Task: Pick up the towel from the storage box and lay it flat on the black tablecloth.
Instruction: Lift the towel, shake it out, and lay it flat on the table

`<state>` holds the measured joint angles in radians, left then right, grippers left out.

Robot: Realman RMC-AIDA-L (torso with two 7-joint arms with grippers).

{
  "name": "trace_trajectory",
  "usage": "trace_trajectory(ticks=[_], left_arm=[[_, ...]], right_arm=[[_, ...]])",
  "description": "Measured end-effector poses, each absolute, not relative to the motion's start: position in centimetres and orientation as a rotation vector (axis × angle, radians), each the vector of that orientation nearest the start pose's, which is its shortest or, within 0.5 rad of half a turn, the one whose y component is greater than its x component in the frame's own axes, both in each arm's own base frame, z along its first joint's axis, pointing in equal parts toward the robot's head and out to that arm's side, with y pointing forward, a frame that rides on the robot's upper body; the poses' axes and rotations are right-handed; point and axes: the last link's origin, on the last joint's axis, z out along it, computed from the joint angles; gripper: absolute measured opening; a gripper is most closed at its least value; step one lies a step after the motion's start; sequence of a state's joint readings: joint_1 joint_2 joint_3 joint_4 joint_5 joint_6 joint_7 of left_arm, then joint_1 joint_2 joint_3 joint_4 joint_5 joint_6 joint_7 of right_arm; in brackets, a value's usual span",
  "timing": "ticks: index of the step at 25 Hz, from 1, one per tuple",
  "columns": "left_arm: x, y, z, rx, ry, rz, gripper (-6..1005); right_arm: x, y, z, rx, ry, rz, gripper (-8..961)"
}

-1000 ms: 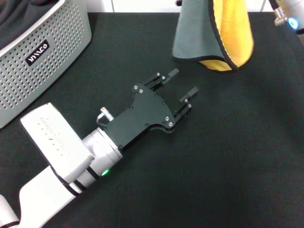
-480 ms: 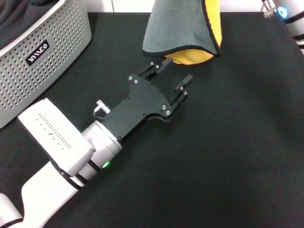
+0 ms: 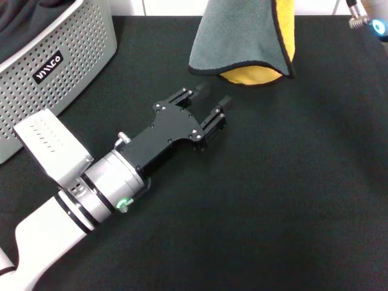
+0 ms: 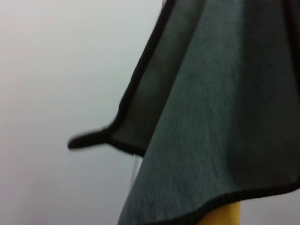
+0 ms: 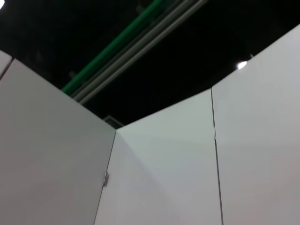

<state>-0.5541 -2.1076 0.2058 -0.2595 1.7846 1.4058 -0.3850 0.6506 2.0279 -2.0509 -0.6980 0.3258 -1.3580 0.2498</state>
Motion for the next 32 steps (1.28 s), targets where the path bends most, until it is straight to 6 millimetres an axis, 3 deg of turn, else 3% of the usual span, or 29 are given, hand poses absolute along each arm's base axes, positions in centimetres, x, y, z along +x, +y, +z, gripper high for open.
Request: trace_trajectory(ticks=[7,12,22,28,32], left_arm=[[-22.8,28.3,-10.4,-2.243,-0.750,-1.258,514],[-21.8,28.9,-9.9,-2.321,-1.103,-1.421,514],[-19.9,28.7,-8.2,-2.212,-1.589,-1.760,514],[-19.1,28.7,-8.2,-2.206,-1.723,-1.812,514],[-20.5,28.5,-8.6,-2.167,-1.723,-1.735,514]], right_arm=[[7.4,36.4,1.4,-1.715,-0.178,1.631,115],[7.5,36.0,1.5,-1.709,-0.209,1.652,116],[8.2,35.1,1.8,-1.688,-0.273,1.700,120],[8.4,34.8,2.1,-1.680,-0.283,1.744,122],[8.5,34.5,2.6,-1.644,-0.298,1.772,123]])
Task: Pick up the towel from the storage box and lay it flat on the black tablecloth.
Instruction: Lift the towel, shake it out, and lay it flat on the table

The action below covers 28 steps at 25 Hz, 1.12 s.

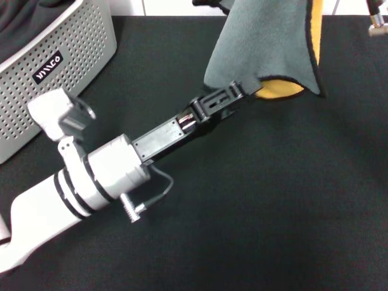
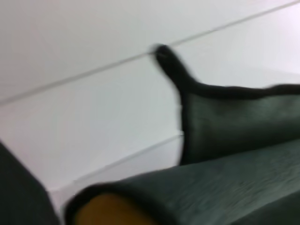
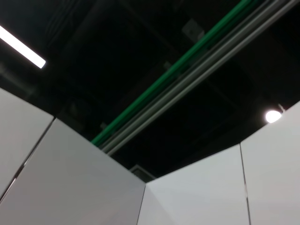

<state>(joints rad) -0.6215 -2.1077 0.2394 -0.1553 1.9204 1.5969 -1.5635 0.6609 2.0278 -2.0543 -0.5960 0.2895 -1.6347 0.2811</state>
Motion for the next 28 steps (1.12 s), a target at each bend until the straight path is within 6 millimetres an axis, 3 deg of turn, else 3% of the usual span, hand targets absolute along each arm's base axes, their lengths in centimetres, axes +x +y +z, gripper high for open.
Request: trace_trajectory(ticks=[8,17,28], left_arm=[[-22.8,28.3,-8.5,-2.095,-1.645,-1.636,514],[-22.1,28.9,-7.8,-2.092,-1.541,-1.697,515],[-21.5,28.7,-8.1,-2.118,-1.629,-1.720,515]], right_arm=[[9.6,34.3,4.2,-1.594,-0.246,1.857,125],[10.9,34.2,5.0,-1.582,-0.181,1.897,128],[11.1,34.4,5.1,-1.574,-0.179,1.891,132]])
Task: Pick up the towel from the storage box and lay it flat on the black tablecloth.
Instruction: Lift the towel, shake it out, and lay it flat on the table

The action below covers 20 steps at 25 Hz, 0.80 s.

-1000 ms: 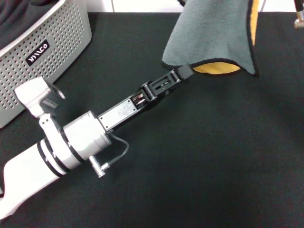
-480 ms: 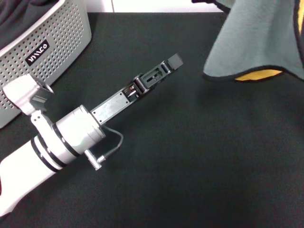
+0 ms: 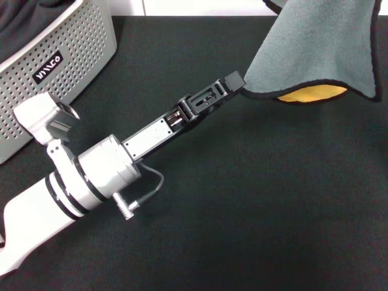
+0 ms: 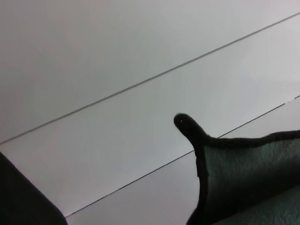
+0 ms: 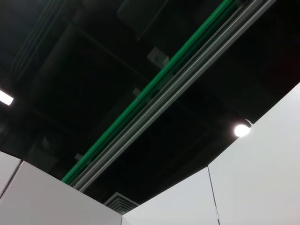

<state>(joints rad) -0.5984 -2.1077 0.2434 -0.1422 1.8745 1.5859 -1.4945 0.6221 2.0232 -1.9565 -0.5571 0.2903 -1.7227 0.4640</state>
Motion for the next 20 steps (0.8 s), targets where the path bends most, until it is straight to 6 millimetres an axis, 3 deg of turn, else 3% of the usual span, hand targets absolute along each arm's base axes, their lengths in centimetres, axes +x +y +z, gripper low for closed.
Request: trace_trajectory(ticks=[20], left_arm=[[-20.9,28.3,-8.2,-2.172,-1.665,-1.739,514]], right_arm=[[9.7,34.7,5.0,-1.579,-0.204,1.920,138]])
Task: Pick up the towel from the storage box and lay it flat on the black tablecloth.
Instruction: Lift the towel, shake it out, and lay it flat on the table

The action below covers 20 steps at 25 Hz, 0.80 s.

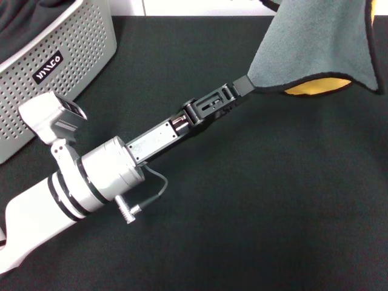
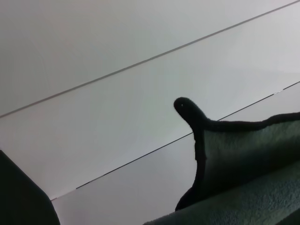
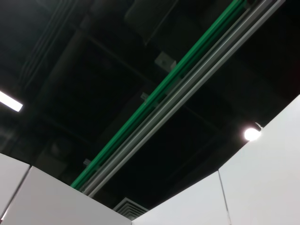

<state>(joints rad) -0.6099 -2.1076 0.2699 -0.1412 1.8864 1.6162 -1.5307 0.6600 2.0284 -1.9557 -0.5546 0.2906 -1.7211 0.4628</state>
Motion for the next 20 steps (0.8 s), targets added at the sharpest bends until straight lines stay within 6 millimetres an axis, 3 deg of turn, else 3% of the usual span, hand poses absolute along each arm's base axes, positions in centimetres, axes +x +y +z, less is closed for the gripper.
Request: trace_trajectory(ticks=[20], left_arm=[[-20.6,28.2,-8.6,-2.188,-1.680,-1.724,515]], right_arm=[[8.7,35.0,4.8,-1.600,-0.225,1.935,145]])
